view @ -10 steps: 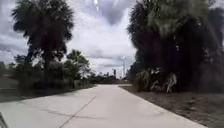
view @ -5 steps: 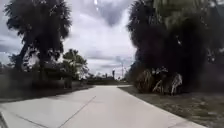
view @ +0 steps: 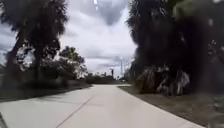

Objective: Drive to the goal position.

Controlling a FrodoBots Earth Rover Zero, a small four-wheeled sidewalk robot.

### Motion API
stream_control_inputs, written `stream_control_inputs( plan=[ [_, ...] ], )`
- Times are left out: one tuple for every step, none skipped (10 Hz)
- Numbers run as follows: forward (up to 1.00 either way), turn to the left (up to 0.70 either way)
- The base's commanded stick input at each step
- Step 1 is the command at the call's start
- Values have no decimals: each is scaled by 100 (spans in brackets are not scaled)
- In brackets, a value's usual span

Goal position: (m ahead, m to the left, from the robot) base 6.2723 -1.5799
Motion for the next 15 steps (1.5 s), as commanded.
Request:
stream_control_inputs(
  plan=[
    [85, 0],
    [85, 3],
    [85, 32],
    [85, 33],
    [85, 13],
    [85, 0],
    [85, 0],
    [85, 0],
    [85, 0],
    [85, 0],
    [85, 0],
    [85, 0],
    [85, 0],
    [85, 0],
    [85, 0]
  ],
)
